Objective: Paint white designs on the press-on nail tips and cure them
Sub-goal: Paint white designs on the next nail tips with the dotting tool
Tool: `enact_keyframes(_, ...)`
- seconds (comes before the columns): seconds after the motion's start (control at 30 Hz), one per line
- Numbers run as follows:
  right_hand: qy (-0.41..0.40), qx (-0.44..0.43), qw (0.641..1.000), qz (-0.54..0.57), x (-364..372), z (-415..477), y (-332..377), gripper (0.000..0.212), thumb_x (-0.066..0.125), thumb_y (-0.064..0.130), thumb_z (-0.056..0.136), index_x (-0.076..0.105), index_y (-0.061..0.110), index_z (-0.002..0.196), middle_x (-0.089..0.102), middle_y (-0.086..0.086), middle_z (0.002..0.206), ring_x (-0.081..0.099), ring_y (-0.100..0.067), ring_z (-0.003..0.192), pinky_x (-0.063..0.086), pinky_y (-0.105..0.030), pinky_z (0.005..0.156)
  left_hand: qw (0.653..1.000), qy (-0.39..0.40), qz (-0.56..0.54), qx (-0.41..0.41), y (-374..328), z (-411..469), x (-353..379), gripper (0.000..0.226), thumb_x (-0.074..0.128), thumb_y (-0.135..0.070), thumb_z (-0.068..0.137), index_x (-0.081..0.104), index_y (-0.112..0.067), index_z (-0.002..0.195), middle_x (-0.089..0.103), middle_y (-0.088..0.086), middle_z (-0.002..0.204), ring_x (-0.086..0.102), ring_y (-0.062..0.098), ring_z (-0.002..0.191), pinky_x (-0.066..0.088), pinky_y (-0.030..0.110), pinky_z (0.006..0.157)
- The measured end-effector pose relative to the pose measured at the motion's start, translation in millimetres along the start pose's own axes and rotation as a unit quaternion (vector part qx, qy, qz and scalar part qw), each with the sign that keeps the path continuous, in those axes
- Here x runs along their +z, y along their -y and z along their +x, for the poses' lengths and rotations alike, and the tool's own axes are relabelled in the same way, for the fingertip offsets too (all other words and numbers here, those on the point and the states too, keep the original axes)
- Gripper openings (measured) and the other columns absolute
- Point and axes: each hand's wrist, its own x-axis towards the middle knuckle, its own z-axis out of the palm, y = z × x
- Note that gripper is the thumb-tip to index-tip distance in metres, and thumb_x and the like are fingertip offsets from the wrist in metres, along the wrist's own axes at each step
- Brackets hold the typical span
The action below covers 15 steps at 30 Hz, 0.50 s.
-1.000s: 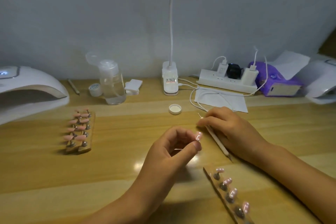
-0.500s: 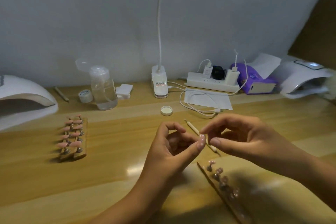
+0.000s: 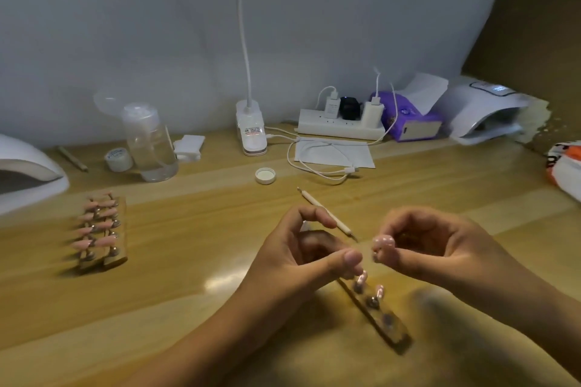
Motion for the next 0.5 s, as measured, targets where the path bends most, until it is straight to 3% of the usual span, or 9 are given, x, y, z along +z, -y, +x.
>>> enact_keyframes(0.1,-0.095,0.037,0.994,-0.024,-7.8,-31.8,-17.7,0.052,0.082,0.066,0.048,0.074,0.027,0.081,0.072,-0.001,0.085,0.069,-0.013,0.081,0.056,-0.022,0.071,1.0,-0.023,0.013,-0.017,-0.1,2.1,-2.8,0.038,0.077,-0.019,0.076,0.055,-0.015,0.106,0.067,0.004,0.07,0.065,0.012,0.065,0.05,0.018,0.064)
enact_keyframes(0.17,-0.104,0.074,0.99,-0.064,-6.2,-48.1,-29.4,0.041,0.079,0.063,0.057,0.073,0.031,0.082,0.072,0.002,0.085,0.068,-0.013,0.084,0.057,-0.028,0.076,0.998,-0.049,0.011,-0.029,0.9,5.0,-6.9,0.031,0.073,-0.019,0.077,0.059,-0.018,0.105,0.065,0.002,0.069,0.062,0.011,0.063,0.05,0.02,0.064)
enact_keyframes(0.23,-0.1,0.089,0.987,-0.093,-0.4,-55.8,-37.3,0.03,0.076,0.056,0.06,0.073,0.035,0.082,0.071,0.004,0.083,0.067,-0.011,0.079,0.055,-0.025,0.072,0.997,-0.058,0.0,-0.041,2.2,6.7,-10.0,0.026,0.075,-0.023,0.076,0.065,-0.025,0.1,0.063,0.001,0.069,0.059,0.011,0.063,0.049,0.021,0.064)
enact_keyframes(0.37,-0.083,0.045,0.984,-0.153,5.8,-50.6,-42.7,0.024,0.074,0.051,0.065,0.073,0.035,0.084,0.066,0.008,0.075,0.054,-0.001,0.061,0.041,-0.014,0.056,0.997,-0.06,-0.013,-0.042,3.7,6.6,-12.0,0.023,0.075,-0.033,0.072,0.07,-0.031,0.094,0.062,0.0,0.07,0.057,0.01,0.063,0.048,0.019,0.061)
enact_keyframes(0.5,-0.071,0.0,0.981,-0.178,11.8,-45.0,-47.6,0.03,0.07,0.06,0.075,0.072,0.032,0.086,0.064,0.006,0.08,0.056,-0.007,0.067,0.044,-0.022,0.06,0.998,-0.054,0.003,-0.04,5.2,6.6,-10.4,0.022,0.074,-0.035,0.072,0.07,-0.029,0.093,0.061,-0.001,0.071,0.057,0.008,0.063,0.048,0.019,0.061)
